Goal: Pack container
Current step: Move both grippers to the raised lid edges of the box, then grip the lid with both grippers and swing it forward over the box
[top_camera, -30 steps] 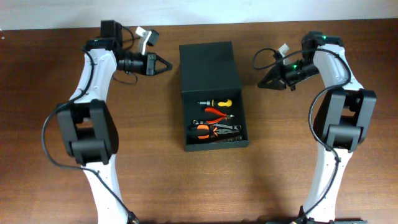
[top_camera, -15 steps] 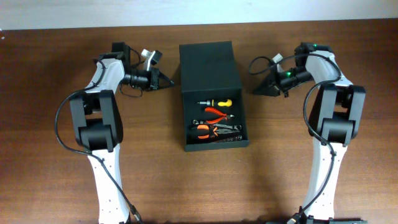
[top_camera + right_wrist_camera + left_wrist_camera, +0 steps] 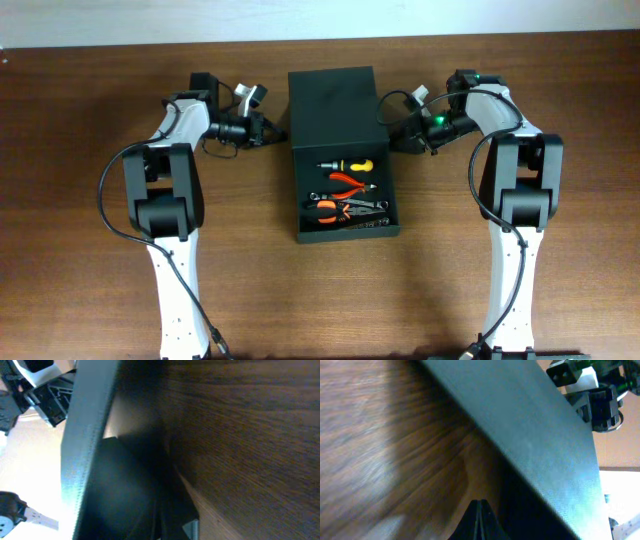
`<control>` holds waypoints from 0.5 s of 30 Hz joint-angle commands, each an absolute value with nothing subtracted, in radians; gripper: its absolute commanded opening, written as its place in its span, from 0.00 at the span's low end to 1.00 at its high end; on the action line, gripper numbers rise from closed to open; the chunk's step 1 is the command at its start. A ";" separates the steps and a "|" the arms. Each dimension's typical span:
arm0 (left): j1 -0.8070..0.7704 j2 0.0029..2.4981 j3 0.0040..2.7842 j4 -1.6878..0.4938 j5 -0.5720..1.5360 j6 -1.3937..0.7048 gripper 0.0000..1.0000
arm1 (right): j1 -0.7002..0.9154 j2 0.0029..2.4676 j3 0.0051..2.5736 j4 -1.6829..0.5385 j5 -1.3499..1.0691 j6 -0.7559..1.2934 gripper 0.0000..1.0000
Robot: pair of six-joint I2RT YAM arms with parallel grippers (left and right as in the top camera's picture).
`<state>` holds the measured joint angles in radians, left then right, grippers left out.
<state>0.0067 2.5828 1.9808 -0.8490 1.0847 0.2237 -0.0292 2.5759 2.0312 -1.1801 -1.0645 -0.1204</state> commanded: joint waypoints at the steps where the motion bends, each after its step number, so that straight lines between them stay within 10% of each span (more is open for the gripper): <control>1: -0.014 2.596 1.984 -0.815 1.145 0.169 0.02 | -0.028 2.591 2.055 -1.174 -1.145 -0.154 0.04; 15: -0.019 2.595 2.088 -0.832 1.209 0.142 0.02 | -0.027 2.591 2.207 -1.306 -1.101 -0.272 0.04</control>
